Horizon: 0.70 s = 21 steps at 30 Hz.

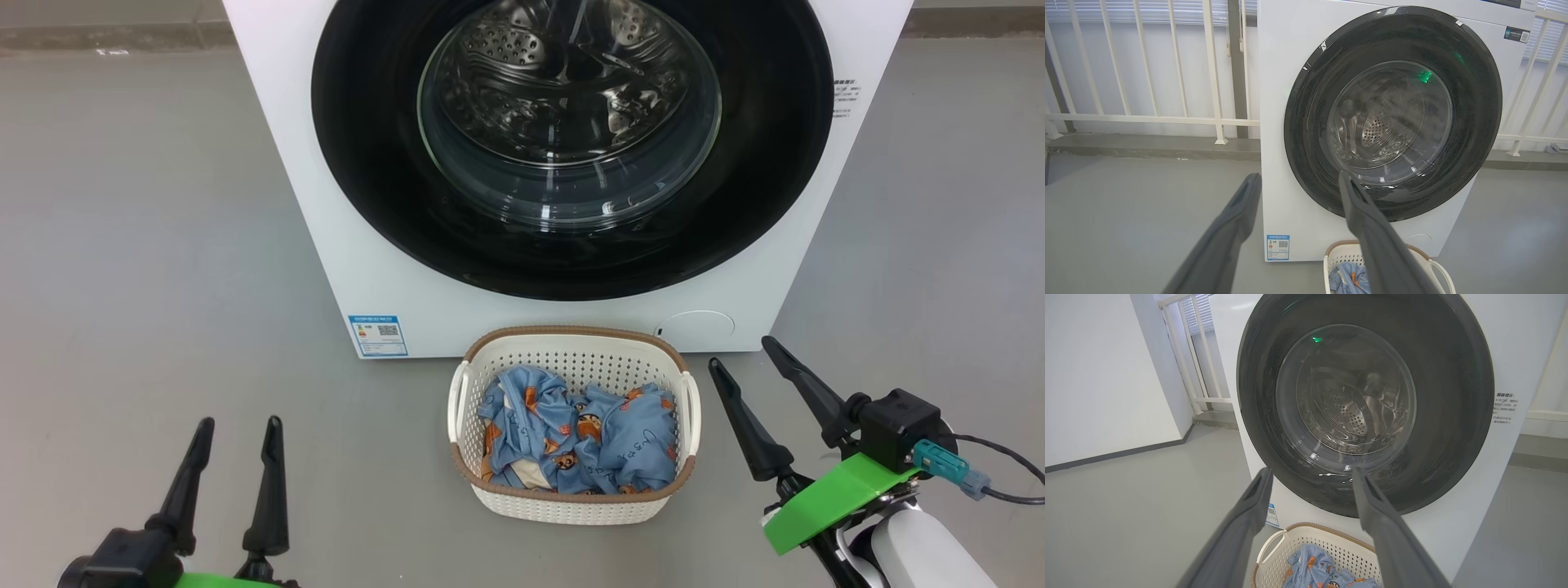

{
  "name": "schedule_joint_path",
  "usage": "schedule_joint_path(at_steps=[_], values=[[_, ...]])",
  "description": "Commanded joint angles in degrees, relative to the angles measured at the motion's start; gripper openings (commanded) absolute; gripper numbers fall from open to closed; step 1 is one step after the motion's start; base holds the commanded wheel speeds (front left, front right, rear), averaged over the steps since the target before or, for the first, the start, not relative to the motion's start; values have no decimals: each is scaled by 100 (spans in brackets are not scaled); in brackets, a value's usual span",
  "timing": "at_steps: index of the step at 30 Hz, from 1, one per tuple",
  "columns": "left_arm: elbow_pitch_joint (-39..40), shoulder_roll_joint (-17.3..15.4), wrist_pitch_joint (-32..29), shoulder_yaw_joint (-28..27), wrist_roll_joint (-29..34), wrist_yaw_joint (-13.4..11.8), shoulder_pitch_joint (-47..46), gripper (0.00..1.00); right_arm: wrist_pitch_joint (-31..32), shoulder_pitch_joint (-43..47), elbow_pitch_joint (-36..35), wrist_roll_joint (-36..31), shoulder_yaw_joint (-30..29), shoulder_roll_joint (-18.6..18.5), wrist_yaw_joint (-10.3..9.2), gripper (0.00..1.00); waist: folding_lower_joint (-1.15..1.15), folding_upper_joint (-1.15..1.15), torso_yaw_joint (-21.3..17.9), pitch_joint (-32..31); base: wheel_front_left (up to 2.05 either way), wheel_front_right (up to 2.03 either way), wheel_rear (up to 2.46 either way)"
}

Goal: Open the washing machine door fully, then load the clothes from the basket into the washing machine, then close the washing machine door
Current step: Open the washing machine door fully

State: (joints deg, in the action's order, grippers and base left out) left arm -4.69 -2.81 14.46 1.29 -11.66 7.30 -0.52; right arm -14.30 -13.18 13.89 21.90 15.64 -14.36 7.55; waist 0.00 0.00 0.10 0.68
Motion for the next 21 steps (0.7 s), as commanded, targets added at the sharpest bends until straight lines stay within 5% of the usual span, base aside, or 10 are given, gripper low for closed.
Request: schedule_joint_path(at_steps=[1,21], values=[[136,-88,54,-205,86,19,-129,100,-70,-147,-142,10,58,-21,-6,100,0,0,-2,5,0,0,0],[107,-92,54,-255,135,19,-157,100,-70,-153,-160,-5,50,-6,-6,100,0,0,-11,60,1,1,-2]])
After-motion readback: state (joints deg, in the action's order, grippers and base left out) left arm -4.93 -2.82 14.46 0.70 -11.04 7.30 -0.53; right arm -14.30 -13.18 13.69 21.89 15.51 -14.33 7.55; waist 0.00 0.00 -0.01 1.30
